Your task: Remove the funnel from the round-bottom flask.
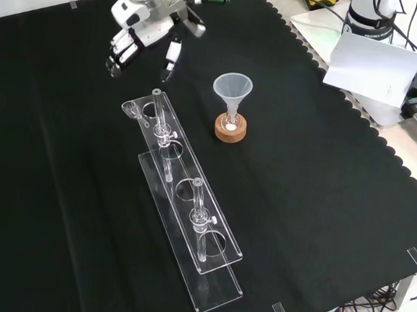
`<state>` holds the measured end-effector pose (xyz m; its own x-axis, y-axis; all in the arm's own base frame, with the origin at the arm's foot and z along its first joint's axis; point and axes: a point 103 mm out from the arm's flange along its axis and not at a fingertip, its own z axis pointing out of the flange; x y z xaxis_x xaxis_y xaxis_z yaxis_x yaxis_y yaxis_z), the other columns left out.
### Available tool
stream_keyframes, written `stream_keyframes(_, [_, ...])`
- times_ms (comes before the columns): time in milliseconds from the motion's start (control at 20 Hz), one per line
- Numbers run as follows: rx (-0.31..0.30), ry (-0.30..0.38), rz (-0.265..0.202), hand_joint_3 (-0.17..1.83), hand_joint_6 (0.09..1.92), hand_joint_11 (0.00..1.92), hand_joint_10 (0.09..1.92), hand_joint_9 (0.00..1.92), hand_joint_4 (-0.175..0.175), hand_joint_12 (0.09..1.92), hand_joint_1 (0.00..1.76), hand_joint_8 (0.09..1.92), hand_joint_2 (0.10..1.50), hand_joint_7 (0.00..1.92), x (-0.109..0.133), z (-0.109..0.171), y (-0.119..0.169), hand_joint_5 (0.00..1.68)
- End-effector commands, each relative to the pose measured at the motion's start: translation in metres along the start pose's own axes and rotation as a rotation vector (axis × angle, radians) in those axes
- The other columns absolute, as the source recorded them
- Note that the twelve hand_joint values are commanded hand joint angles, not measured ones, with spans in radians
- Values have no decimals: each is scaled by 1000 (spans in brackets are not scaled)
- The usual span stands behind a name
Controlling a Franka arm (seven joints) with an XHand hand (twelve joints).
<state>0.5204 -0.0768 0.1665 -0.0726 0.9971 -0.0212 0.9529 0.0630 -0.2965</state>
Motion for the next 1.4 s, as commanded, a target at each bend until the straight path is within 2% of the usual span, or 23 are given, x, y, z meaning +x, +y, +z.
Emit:
stream_keyframes(50, [-56,-10,32,-175,87,172,692,262,-18,1358,807,572,914,54,15,-29,-49,300])
stream_keyframes(500, [-81,-5,53,-175,87,186,684,289,-18,1352,803,589,917,77,32,-52,-101,321])
stream_keyframes(600, [-99,27,40,-175,87,200,677,328,-18,1346,786,603,925,111,36,-55,-114,332])
stream_keyframes(750, [-58,57,21,-175,87,288,646,455,-23,1325,734,631,946,202,46,-60,-130,377])
stream_keyframes(1000, [-66,50,-10,-175,87,363,624,531,-31,1322,674,650,939,257,71,-66,-159,387])
stream_keyframes(1250, [-28,44,-48,-175,87,417,613,553,-32,1319,638,659,927,280,97,-68,-177,374])
stream_keyframes(1400, [-11,45,-77,-175,87,450,603,524,-32,1336,590,648,899,249,112,-69,-183,298])
